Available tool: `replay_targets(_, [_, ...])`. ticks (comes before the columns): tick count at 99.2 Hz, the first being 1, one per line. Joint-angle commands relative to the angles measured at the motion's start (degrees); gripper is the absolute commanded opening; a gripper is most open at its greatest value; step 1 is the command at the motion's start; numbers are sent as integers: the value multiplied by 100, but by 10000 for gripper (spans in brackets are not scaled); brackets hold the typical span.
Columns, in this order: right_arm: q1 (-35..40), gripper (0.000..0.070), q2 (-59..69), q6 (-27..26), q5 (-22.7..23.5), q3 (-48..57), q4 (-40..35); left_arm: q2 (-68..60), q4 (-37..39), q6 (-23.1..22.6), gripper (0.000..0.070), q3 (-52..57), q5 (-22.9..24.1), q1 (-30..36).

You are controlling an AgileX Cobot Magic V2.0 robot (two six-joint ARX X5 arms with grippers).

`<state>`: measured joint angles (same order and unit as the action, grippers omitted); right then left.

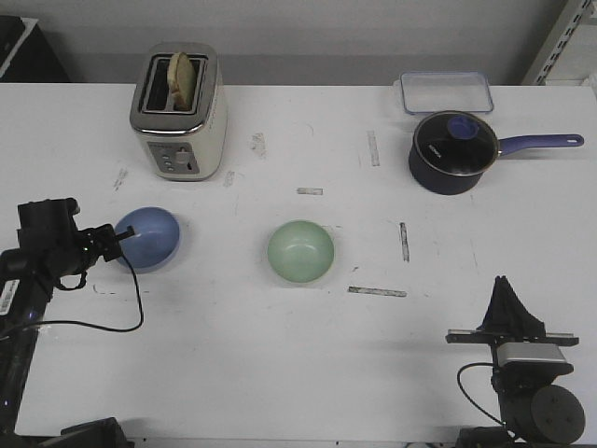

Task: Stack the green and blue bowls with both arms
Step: 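Reach the left gripper to the rim of the light blue bowl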

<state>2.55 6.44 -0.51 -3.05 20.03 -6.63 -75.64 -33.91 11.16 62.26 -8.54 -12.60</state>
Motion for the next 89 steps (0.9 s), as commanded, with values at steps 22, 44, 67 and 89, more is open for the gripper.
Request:
replay_targets(22, [-2,7,-11,-98,0,39,61,-756,-459,179,570,437,-354,-455])
replay_targets(44, [-2,7,-11,-98,0,39,61,-1237,-334,166,565,437,-476,-501])
replay_targets(67, [-2,7,-11,-98,0,39,61,-1672,-4,205,287,437,-654,-365])
replay_targets(89, [-2,7,-11,-98,0,39,61,-1687,98,208,147,466,-647,-260])
